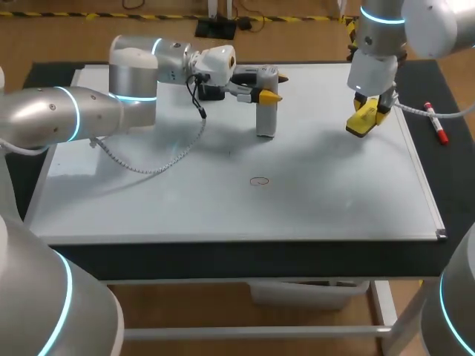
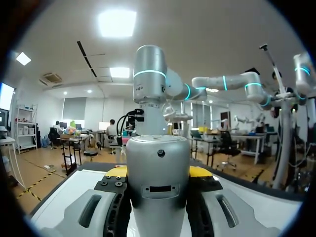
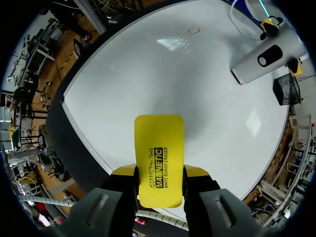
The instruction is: Pick up the inspection probe, press it on each red-marked spot on the whiteboard one by one, put down the probe, pick up the eraser, and wipe off all the red marks.
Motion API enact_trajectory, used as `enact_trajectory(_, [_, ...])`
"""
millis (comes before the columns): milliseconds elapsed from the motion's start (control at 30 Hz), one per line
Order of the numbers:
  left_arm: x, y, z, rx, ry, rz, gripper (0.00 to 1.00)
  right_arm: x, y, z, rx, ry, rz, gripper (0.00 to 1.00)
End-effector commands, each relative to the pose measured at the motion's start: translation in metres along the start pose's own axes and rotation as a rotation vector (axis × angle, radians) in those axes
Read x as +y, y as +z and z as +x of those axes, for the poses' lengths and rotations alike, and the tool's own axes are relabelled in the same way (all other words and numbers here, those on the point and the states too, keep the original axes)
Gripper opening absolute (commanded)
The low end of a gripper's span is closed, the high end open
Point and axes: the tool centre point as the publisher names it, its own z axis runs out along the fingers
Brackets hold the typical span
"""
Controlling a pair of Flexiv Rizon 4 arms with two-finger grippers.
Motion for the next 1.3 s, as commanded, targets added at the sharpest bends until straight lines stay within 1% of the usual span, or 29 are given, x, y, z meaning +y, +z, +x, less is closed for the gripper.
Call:
enact_trajectory(33, [0.0,0.0,-0.001,0.006,-0.002,-0.002,0.0,0.0,-0.001,0.0,0.003,-0.001,0.002,0.0])
enact_trajectory(667, [0.003,0.001,-0.001,0.004,-0.01,-0.003,0.0,0.0,-0.001,0.0,0.003,-0.001,0.002,0.0])
enact_trajectory(900, [0.0,0.0,-0.001,0.003,-0.005,-0.003,0.0,0.0,-0.001,0.0,0.003,-0.001,0.002,0.0])
enact_trajectory(1067, [-0.008,-0.002,-0.001,-0.004,0.0,-0.006,0.0,0.0,-0.001,0.0,0.003,-0.001,0.002,0.0])
enact_trajectory(1133, [-0.013,-0.005,-0.003,-0.031,-0.025,-0.027,0.0,0.0,-0.001,0.0,0.003,-0.001,0.002,0.0])
enact_trajectory(1300, [-0.029,-0.021,-0.004,-0.063,-0.005,-0.026,0.0,0.0,-0.001,0.0,0.003,-0.001,0.002,0.0])
